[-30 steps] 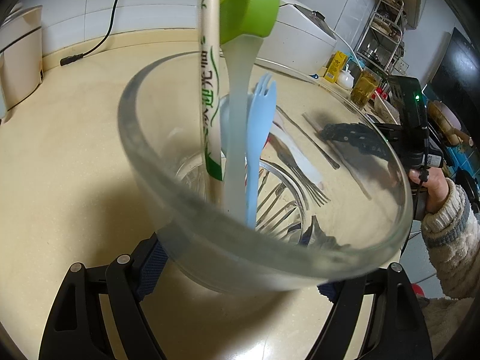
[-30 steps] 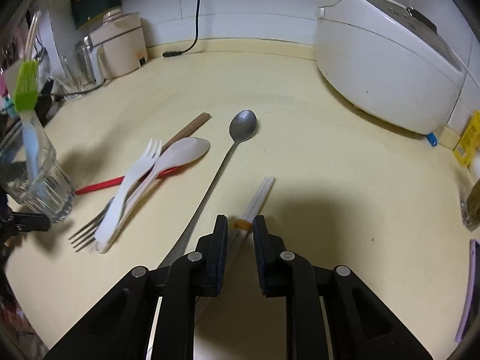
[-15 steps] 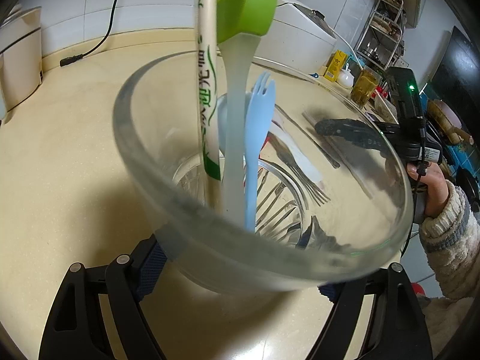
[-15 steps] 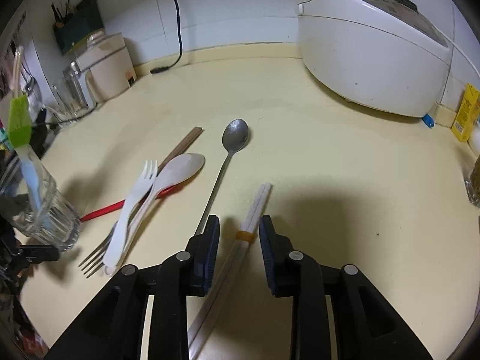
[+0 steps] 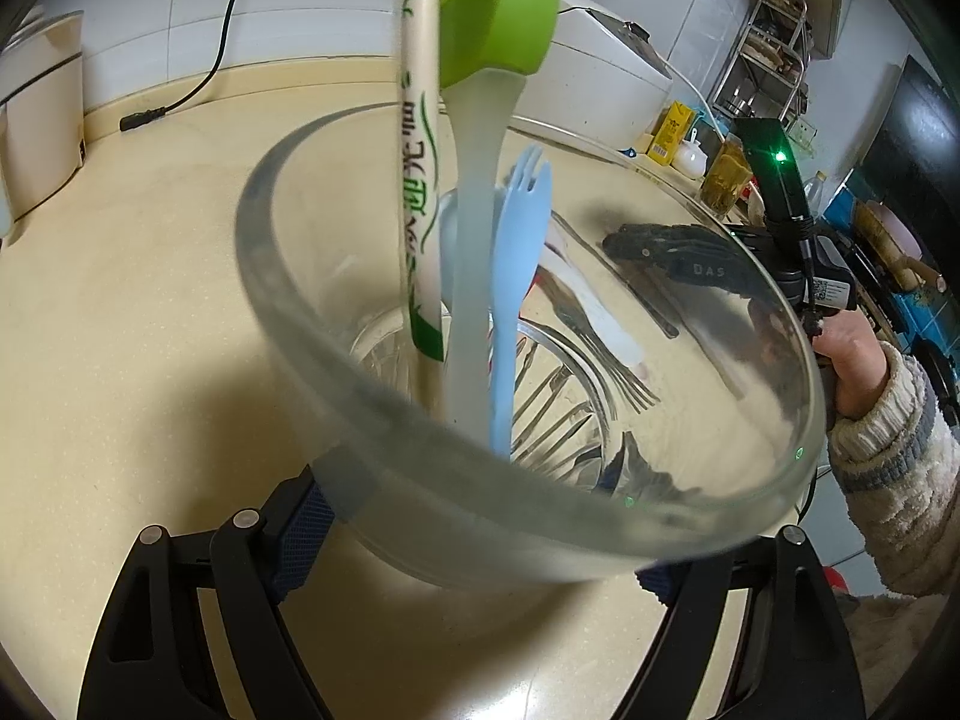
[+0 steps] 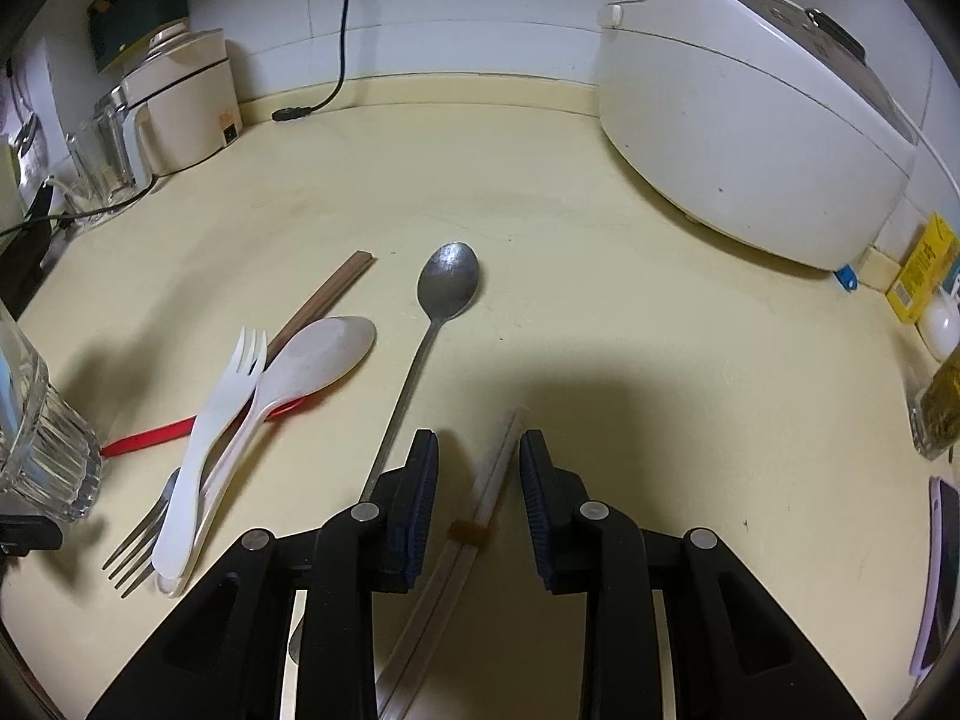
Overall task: Organize utensils
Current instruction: 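Close the right tool on the white chopsticks with the orange band, then lift the white chopsticks and carry them to the glass cup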
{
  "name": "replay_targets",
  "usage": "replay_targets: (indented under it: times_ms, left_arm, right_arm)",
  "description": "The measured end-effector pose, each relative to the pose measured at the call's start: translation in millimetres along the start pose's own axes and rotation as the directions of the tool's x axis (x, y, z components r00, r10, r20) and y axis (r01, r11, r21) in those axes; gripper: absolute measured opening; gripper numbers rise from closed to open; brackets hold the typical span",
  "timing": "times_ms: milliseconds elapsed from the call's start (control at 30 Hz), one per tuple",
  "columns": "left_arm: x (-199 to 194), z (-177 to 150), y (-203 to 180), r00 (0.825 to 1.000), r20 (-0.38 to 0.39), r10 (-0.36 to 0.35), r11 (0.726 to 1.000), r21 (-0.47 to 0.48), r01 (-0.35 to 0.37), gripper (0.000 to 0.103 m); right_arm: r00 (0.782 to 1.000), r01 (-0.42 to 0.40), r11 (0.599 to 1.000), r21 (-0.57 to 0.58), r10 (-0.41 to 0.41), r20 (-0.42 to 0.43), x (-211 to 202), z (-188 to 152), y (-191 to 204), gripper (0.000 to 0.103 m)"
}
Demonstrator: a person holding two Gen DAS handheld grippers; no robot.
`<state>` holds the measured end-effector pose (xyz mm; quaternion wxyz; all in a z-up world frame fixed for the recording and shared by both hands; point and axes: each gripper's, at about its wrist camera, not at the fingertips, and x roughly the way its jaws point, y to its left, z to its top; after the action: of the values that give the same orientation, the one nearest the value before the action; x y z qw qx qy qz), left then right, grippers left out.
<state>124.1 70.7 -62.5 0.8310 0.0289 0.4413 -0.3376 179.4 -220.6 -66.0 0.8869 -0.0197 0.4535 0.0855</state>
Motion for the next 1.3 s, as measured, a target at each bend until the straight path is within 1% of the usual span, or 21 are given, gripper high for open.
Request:
replay_targets:
  times_ms: [33, 100, 167, 233, 433, 633, 733, 833, 900, 1033, 1167, 1300]
  left_arm:
    - [0.0, 0.0, 0.0, 1.0, 0.0, 0.0, 1.0, 0.0, 0.0, 0.085]
    - [-0.1, 0.0, 0.1, 1.0, 0.0, 0.001, 1.0, 0.001, -0.001, 0.085]
    - [-0.2, 0.0, -0.2, 1.0, -0.001, 0.003, 1.0, 0.002, -0.003, 0.085]
    - [-0.3, -0.1, -0.4, 1.0, -0.001, 0.003, 1.0, 0.002, -0.003, 0.085]
    - [-0.3, -0.2, -0.5, 1.0, -0.001, 0.002, 1.0, 0.002, -0.002, 0.085]
    - [-0.3, -0.3, -0.6, 1.0, -0.001, 0.002, 1.0, 0.002, -0.002, 0.085]
    - [-0.3, -0.3, -0.6, 1.0, -0.001, 0.003, 1.0, 0.003, -0.003, 0.085]
    - [-0.5, -0.4, -0.4, 1.0, -0.001, 0.003, 1.0, 0.003, -0.003, 0.085]
    - [-0.4, -0.3, -0.7, 1.0, 0.0, 0.0, 1.0, 0.001, 0.0, 0.085]
    - [0.4, 0.4, 0.2, 1.0, 0.0, -0.004, 1.0, -0.001, 0.004, 0.086]
    - [0.7, 0.8, 0.7, 1.0, -0.001, -0.002, 1.0, 0.002, 0.002, 0.086]
    - [1.7, 2.1, 0.4, 1.0, -0.003, 0.002, 1.0, 0.005, -0.002, 0.086]
  right_arm:
    - [1.0, -0.01, 1.0, -0.004, 0.01, 0.001, 0.3, 0.1, -0.8, 0.028]
    - [1.0, -0.029, 1.0, -0.008, 0.029, 0.002, 1.3, 2.0, -1.8, 0.022]
    - [0.999, -0.046, 0.999, -0.006, 0.046, 0.003, 2.3, 3.3, -1.9, 0.014]
    - [0.998, -0.063, 0.998, -0.006, 0.063, 0.004, 2.9, 3.7, -1.2, 0.011]
    - [0.997, -0.075, 0.997, 0.005, 0.075, 0.009, 2.5, 1.7, -1.8, 0.009]
    - [0.992, -0.064, 0.998, 0.004, 0.063, 0.109, -17.9, -4.5, -4.6, 0.009]
    - [0.984, -0.08, 0.996, 0.03, 0.074, 0.164, -28.8, -8.0, -6.7, 0.009]
    - [0.972, -0.134, 0.987, 0.086, 0.114, 0.205, -39.4, -14.7, -12.9, 0.009]
    - [0.967, -0.14, 0.985, 0.096, 0.116, 0.228, -48.5, -16.7, -12.9, 0.009]
    - [0.95, -0.147, 0.985, 0.094, 0.113, 0.292, -75.0, -16.1, -13.3, 0.009]
    - [0.921, -0.152, 0.985, 0.086, 0.109, 0.374, -106.5, -10.2, -12.0, 0.009]
    - [0.894, -0.165, 0.984, 0.073, 0.118, 0.432, -131.1, -7.5, -6.6, 0.009]
